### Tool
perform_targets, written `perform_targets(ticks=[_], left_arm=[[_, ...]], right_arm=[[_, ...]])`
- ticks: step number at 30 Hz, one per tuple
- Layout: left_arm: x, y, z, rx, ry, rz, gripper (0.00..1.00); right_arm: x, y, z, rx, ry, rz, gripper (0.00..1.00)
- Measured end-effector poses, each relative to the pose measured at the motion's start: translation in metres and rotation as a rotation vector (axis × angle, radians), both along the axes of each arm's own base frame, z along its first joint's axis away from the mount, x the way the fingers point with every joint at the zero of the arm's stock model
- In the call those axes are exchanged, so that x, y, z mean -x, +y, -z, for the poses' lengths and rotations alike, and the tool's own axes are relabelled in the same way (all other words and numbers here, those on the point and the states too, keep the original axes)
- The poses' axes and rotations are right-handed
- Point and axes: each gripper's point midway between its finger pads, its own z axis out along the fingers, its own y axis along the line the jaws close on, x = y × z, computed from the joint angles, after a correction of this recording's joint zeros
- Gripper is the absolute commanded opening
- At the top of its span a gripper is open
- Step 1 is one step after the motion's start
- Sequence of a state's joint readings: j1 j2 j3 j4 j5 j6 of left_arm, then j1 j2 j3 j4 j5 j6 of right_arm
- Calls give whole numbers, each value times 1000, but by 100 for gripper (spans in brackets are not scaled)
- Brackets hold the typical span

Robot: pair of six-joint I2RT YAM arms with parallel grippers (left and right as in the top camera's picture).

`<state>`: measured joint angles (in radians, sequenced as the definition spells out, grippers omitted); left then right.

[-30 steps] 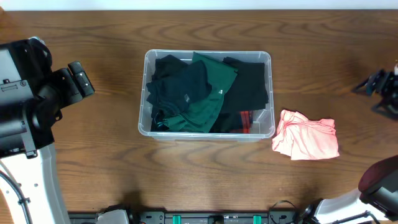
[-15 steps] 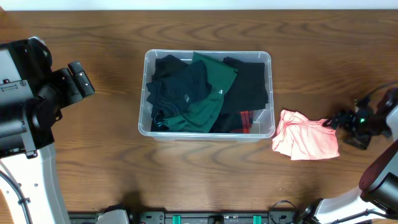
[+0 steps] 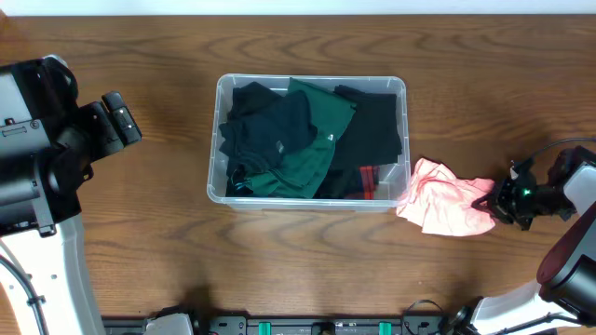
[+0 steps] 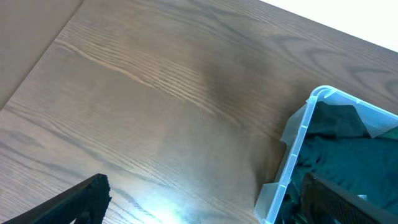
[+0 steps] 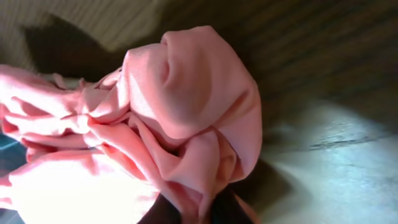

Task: Pack container
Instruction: 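Grasp the pink shirt with the right gripper and lift it, then lower the pink shirt into the container and release it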

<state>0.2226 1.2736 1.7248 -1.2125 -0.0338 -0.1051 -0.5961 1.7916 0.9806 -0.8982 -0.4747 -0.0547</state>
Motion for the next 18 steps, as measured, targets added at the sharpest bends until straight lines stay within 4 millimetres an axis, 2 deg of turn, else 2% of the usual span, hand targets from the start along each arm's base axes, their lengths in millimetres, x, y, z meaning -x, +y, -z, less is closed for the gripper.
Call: perform_targets(ticks=[3,6,8,11,13,14,16,18], left_arm=[[0,0,0,0,0,0,98],[0,0,0,0,0,0,98],[0,0,0,0,0,0,98],[0,0,0,0,0,0,98],[0,0,0,0,0,0,98],[0,0,0,0,0,0,98],[0,0,0,0,0,0,98],[0,0,0,0,0,0,98]], right_arm=[[-5,2,-13,-25,-18,10,1],[-28,1,-46,-39,-142,17,1],[-50,-1,-81,-35,-284,16,1],[-85,-5,-153,-13,-551,12,1],[-99,-5,-198,4,-706,6,1],[-107,-2,-224,9,-799,-3,1],[-115,8,-263,-7,-931,-27,1],[-121,28,-293,-48,-1028,-66,1]])
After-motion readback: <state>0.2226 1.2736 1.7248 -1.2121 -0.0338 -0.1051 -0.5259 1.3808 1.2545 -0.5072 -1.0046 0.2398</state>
